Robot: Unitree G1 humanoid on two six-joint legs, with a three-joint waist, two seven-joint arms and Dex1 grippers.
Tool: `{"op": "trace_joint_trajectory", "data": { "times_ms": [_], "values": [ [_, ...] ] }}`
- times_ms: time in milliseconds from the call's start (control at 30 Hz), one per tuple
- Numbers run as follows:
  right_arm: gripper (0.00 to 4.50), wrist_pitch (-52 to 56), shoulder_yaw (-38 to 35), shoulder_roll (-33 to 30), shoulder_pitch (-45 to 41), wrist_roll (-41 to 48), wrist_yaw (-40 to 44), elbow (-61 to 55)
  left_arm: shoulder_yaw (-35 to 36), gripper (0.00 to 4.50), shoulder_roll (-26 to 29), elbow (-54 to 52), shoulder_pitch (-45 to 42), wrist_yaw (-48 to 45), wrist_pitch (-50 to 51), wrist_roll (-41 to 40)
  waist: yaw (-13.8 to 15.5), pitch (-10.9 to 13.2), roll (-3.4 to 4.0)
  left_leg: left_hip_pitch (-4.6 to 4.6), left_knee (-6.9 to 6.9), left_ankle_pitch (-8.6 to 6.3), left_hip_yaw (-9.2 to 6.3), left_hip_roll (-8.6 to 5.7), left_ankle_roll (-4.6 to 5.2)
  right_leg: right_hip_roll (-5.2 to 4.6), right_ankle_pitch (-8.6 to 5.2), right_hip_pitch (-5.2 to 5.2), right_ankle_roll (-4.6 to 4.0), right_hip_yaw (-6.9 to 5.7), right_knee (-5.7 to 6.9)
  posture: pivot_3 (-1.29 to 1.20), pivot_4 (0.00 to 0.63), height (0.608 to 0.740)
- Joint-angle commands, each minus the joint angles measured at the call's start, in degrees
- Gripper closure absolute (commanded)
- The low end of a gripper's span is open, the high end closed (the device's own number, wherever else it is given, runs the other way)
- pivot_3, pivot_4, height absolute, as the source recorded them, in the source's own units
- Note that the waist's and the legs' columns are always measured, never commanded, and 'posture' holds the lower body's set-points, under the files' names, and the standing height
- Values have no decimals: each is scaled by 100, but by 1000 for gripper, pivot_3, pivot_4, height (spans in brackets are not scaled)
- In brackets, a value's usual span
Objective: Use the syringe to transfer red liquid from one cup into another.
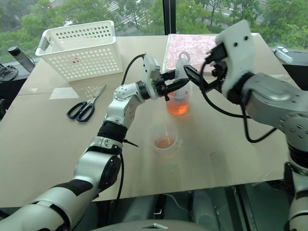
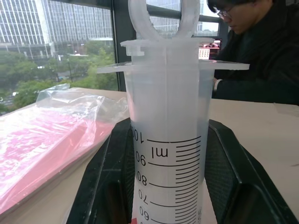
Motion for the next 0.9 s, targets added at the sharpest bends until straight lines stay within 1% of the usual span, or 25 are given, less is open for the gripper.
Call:
{"op": "trace_joint_trajectory", "data": {
  "times_ms": [33, 167, 200, 233, 267, 567, 800, 833, 900],
  "values": [
    [0, 106, -70, 225, -272, -289, -48, -17, -10, 3088, 9, -299, 116, 188, -16, 12, 6, 0, 1, 0, 0, 0, 0, 0, 0, 0, 0, 0, 0, -1, 0, 0, 150, 740],
    [0, 217, -26, 577, -429, -598, 30, 127, -102, 3088, -24, -540, 286, 292, 3, 38, -1, -2, 3, 0, 0, 0, 1, -1, 0, 1, 0, -1, 0, 0, 4, 0, 150, 740],
    [510, 251, -19, 643, -450, -683, 62, 147, -118, 3088, -29, -590, 316, 304, 8, 36, -2, -2, 4, 1, 0, 0, 1, -2, 0, 2, 0, -1, 0, 0, 5, 0, 150, 740],
    [792, 290, -16, 694, -465, -747, 93, 148, -119, 3088, -33, -639, 342, 312, 30, 17, 3, -3, 4, 1, 0, 0, 1, -2, 0, 2, 0, -2, 0, 1, 7, 0, 150, 740],
    [1226, 322, 6, 770, -502, -847, 106, 188, -123, 3088, -32, -667, 376, 338, 32, 22, 6, -3, 4, 1, 0, 0, 0, -2, 0, 3, 0, -3, 0, -1, 8, 0, 150, 740],
    [1226, 670, 21, 1084, -590, -1533, 450, 239, -244, 3088, -36, -975, 614, 442, 33, 81, -5, -4, 7, 1, 0, 0, 3, -3, 0, 8, 0, -7, 0, 0, 12, 0, 150, 740],
    [1226, 840, 117, 1489, -707, -2194, 436, 303, -391, 3088, -14, -1199, 766, 517, 31, 128, 3, -7, 11, 1, 0, 0, 3, -5, -1, 8, 0, -9, 0, 1, 16, 0, 150, 740],
    [1492, 865, 133, 1520, -719, -2288, 448, 301, -403, 3088, -12, -1225, 784, 523, 43, 125, 2, -8, 12, 2, 0, 0, 3, -5, 0, 8, 0, -9, 0, 1, 16, 0, 150, 740],
    [1872, 925, 167, 1563, -722, -2417, 505, 268, -398, 3088, -30, -1278, 814, 550, 108, 89, 2, -10, 16, 2, 0, 0, 3, -7, -1, 11, 0, -9, 0, 0, 17, 0, 150, 740]
  ]
}}
